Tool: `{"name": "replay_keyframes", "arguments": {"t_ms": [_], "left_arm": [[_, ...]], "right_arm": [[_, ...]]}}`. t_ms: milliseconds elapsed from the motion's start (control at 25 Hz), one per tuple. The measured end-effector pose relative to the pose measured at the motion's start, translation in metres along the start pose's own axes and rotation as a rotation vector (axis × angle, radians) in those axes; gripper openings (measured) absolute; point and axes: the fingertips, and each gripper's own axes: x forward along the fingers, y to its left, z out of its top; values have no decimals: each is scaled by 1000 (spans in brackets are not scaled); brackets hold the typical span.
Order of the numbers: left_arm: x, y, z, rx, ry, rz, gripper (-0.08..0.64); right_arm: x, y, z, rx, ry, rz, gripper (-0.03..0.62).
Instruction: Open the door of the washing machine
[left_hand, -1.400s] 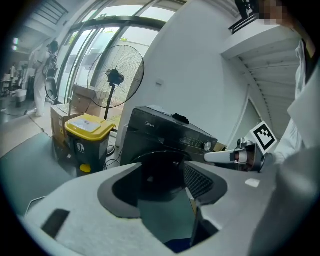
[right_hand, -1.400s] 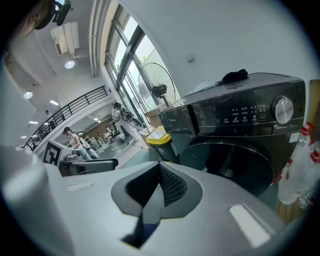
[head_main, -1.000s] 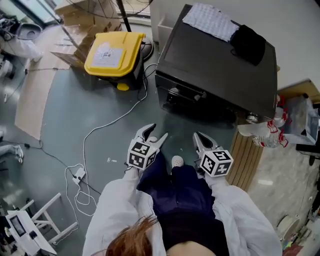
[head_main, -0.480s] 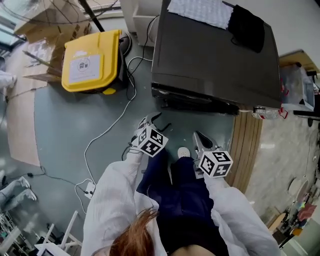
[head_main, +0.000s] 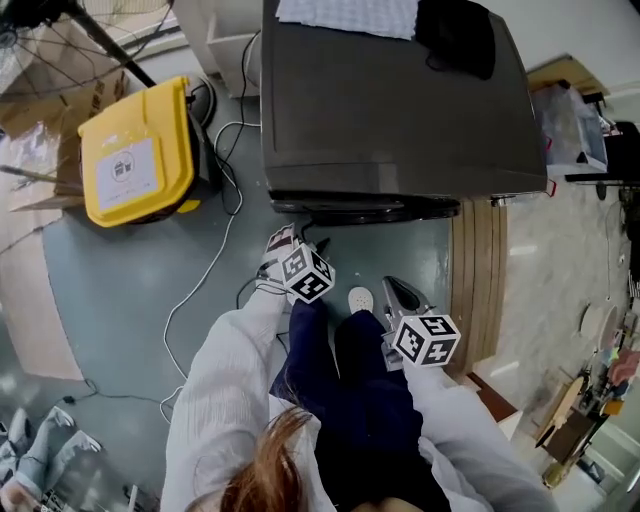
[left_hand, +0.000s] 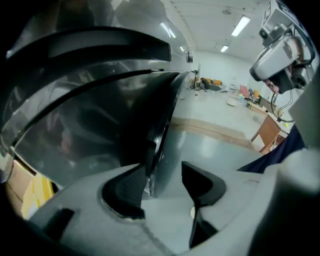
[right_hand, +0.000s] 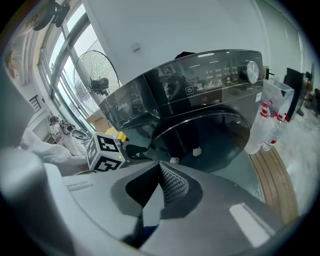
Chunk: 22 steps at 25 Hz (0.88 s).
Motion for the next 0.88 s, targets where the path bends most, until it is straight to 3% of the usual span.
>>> {"name": "replay_keyframes", "arguments": {"t_ms": [160, 360, 880], "left_arm": [[12, -2, -1, 55, 10, -18, 200], [17, 6, 1, 96, 3, 19, 102], [9, -10, -8, 101, 53, 13, 86]], "right_arm": [[-8, -9, -8, 28, 2, -33, 11], [-9, -14, -14, 43, 3, -50, 11], [-11, 2, -6, -11, 4, -2, 11]]}}
